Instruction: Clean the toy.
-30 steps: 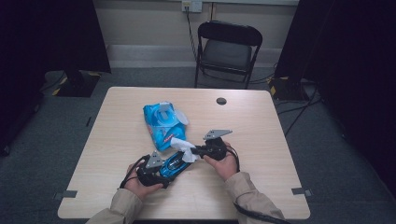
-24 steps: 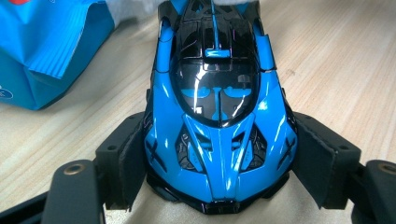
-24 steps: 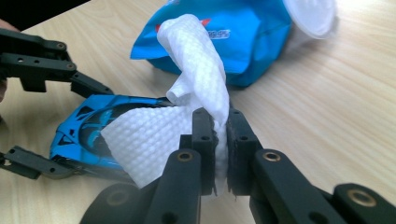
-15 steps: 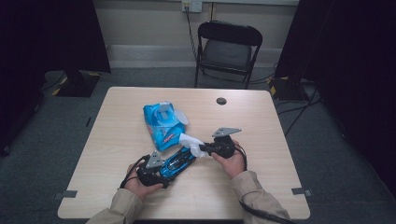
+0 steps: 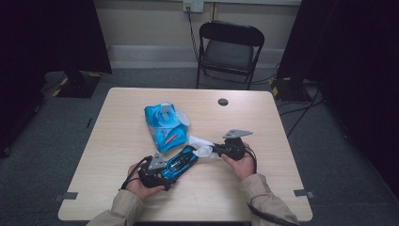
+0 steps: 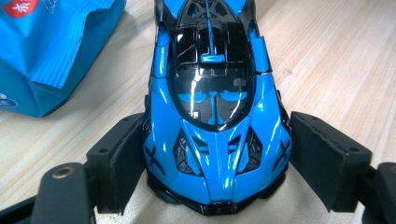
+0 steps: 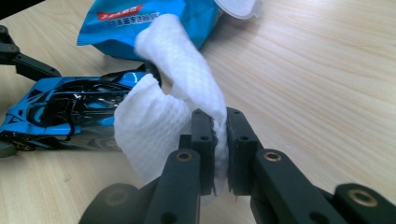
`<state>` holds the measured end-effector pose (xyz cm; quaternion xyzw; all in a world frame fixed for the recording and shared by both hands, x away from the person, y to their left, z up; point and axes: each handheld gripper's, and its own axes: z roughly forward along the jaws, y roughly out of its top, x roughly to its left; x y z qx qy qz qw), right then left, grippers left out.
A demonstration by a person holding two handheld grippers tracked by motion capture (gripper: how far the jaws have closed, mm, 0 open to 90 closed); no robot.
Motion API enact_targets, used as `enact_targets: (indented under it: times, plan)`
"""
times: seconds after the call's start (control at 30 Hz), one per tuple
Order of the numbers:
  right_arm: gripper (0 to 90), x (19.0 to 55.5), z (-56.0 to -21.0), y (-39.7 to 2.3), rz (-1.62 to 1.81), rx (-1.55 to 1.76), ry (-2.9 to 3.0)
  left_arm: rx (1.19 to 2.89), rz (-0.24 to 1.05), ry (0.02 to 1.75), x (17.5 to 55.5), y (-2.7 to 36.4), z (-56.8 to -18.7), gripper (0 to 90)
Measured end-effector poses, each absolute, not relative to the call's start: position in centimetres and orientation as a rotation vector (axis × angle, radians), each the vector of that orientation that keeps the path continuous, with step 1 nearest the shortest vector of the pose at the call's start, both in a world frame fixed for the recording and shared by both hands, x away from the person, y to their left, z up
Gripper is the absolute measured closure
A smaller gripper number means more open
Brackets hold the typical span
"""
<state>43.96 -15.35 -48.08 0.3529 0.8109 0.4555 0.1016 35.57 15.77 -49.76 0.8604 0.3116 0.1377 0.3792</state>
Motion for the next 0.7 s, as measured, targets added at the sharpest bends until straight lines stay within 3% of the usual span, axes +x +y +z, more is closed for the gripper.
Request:
enact_targets:
  times: [0.43,0.7]
  plan:
    - [83.5,43.6,-47.7,-18.6,1.366,1.109,2.317,2.121,0.338,0.786,35.3,16.3,-47.6,22.4]
    - [83.3,42.8,-48.0,-20.2,1.34,1.128,2.305,2.095,0.303,0.783,36.2,15.9,-46.7,34.4]
